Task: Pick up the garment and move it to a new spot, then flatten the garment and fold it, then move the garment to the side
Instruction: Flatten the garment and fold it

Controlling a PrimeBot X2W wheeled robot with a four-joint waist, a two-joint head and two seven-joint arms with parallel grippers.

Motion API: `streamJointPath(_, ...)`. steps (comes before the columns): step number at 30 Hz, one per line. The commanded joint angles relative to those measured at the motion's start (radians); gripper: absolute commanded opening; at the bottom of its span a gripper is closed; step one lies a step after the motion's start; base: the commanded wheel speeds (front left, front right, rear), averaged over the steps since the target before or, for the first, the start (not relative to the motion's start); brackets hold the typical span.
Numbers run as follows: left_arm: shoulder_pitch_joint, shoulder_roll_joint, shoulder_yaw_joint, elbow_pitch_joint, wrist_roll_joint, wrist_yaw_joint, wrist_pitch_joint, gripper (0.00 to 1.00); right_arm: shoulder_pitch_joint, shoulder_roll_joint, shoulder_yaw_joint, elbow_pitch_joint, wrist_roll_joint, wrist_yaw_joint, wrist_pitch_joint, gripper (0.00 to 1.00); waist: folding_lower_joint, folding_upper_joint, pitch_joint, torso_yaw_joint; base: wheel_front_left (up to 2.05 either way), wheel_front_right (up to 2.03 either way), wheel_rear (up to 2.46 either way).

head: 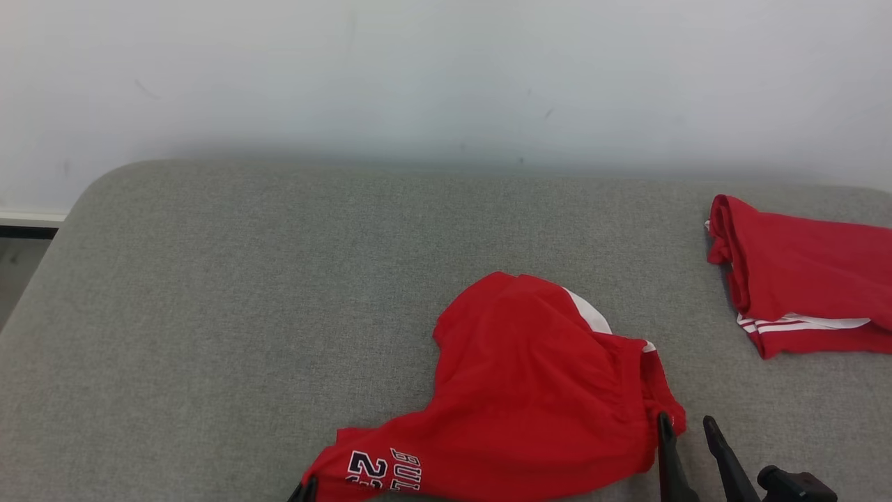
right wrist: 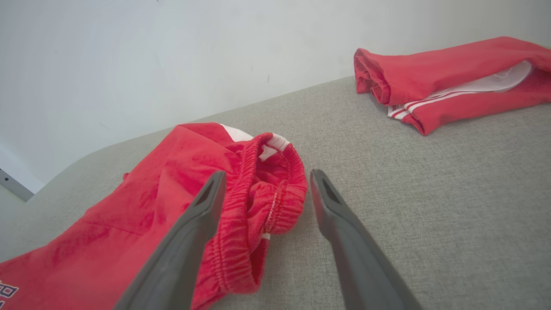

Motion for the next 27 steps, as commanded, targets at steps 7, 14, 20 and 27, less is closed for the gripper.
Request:
streamJointPath(7, -0.144, -0.014, -0.029, 0.061, 0.003, -0.018, -0.002, 0.0, -0.028, 0.001, 0.024, 0.007, -0.011, -0.002, -0.001, 1.0, -0.0001, 0.0, 0.012, -0.037, 0.0, 0.0, 0.0)
streamJointPath(14, -0.334, -0.019, -0.054, 0.224, -0.045, -0.024, -0.002, 0.0, -0.062, -0.012, 0.035, 0.029, -0.025, -0.002, -0.001, 1.0, -0.0001, 0.0, 0.04, -0.106, 0.0, 0.0, 0.0)
streamJointPath(20, -0.44, 0.019, -0.088, 0.347, -0.111, -0.024, -0.002, 0.0, -0.08, -0.022, 0.036, 0.037, -0.023, -0.002, -0.001, 1.0, -0.0001, 0.0, 0.065, -0.158, 0.0, 0.0, 0.0)
streamJointPath(27, -0.498, 0.04, -0.085, 0.415, -0.149, -0.023, -0.002, 0.0, -0.082, -0.026, 0.035, 0.048, -0.02, -0.002, -0.001, 1.0, -0.0001, 0.0, 0.067, -0.161, 0.0, 0.0, 0.0)
